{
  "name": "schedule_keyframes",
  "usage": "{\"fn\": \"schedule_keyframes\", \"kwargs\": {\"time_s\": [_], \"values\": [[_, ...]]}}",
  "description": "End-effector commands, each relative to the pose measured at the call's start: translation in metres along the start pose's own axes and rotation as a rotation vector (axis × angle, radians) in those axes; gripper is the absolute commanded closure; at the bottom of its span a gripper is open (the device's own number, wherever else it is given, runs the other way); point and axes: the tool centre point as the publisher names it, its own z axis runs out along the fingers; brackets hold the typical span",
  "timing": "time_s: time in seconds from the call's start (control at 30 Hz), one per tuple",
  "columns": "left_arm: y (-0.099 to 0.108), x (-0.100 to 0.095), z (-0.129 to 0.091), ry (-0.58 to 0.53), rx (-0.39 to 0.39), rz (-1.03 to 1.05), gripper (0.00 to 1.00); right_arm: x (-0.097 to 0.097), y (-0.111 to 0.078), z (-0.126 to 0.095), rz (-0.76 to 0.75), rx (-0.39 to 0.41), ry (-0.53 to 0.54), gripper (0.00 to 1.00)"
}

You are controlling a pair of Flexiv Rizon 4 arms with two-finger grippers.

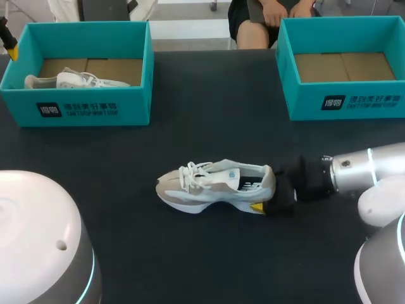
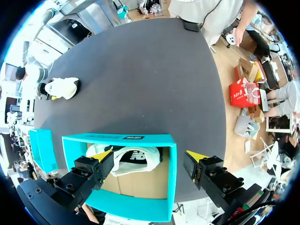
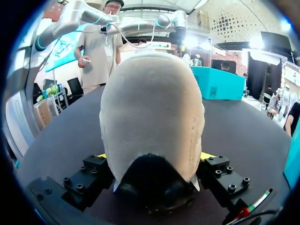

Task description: Take the shoe out of the shoebox, open the shoe tongue, remove and reinsert the insole, then place the shoe into the shoebox

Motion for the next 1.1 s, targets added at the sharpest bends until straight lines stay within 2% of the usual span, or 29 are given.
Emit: {"fn": "schedule_keyframes", "kwargs": {"time_s": [0.03, 0.23, 0.57, 1.1], "values": [[-0.001, -0.001, 0.000, 0.003, -0.002, 0.000, 0.00, -0.011, 0.000, -0.009, -0.013, 0.007, 0.064, 1.00], [-0.001, -0.001, 0.000, 0.003, -0.002, 0.000, 0.00, -0.016, -0.003, -0.008, -0.022, 0.005, 0.081, 1.00], [-0.001, -0.001, 0.000, 0.003, -0.002, 0.000, 0.00, -0.017, -0.010, 0.007, -0.031, -0.017, 0.111, 1.00], [-0.001, -0.001, 0.000, 0.003, -0.002, 0.000, 0.00, -0.017, -0.011, 0.008, -0.027, -0.005, 0.098, 1.00]]}}
